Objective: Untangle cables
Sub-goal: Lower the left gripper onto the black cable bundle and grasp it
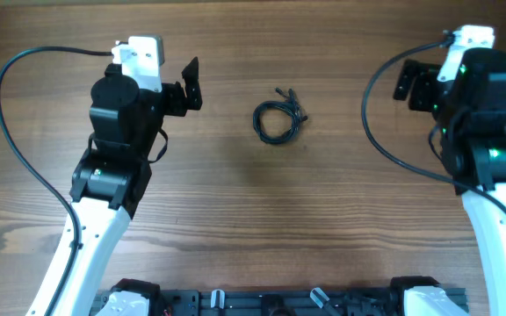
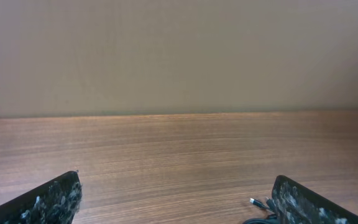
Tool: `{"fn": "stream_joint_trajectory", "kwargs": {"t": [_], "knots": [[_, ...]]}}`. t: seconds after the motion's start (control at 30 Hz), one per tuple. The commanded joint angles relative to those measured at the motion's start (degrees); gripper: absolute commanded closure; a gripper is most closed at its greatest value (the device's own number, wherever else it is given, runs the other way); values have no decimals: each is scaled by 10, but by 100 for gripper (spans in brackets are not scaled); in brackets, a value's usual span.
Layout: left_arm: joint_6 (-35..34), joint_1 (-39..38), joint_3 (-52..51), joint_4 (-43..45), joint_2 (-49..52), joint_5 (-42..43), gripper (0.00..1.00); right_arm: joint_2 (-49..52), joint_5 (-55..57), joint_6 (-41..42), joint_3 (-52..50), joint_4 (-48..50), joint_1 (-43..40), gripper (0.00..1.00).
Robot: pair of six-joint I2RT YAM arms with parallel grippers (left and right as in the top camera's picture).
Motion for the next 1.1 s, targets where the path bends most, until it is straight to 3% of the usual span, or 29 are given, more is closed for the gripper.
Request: {"fn": "stream_joint_trajectory", "kwargs": {"t": [0.0,0.17,0.3,0.53,0.83,0.9,1.07], "knots": [[-31,-4,-5,10,25,-5,0,34,-94,20,0,-2,-1,0],[-38,-21,-5,10,66,-5,0,71,-127,18,1,-10,-1,0],[-101,-27,-5,10,88,0,0,90,-117,18,1,-15,-1,0],[-101,-27,-5,21,141,80,0,92,-77,104,1,-19,-1,0],[-71,-31,-5,65,240,184,5,95,-138,33,1,-20,-1,0],[-57,-41,-5,78,256,197,9,100,-158,-3,1,-21,-1,0],[-39,-76,-5,79,294,202,19,111,-174,-3,1,-10,-1,0]]}}
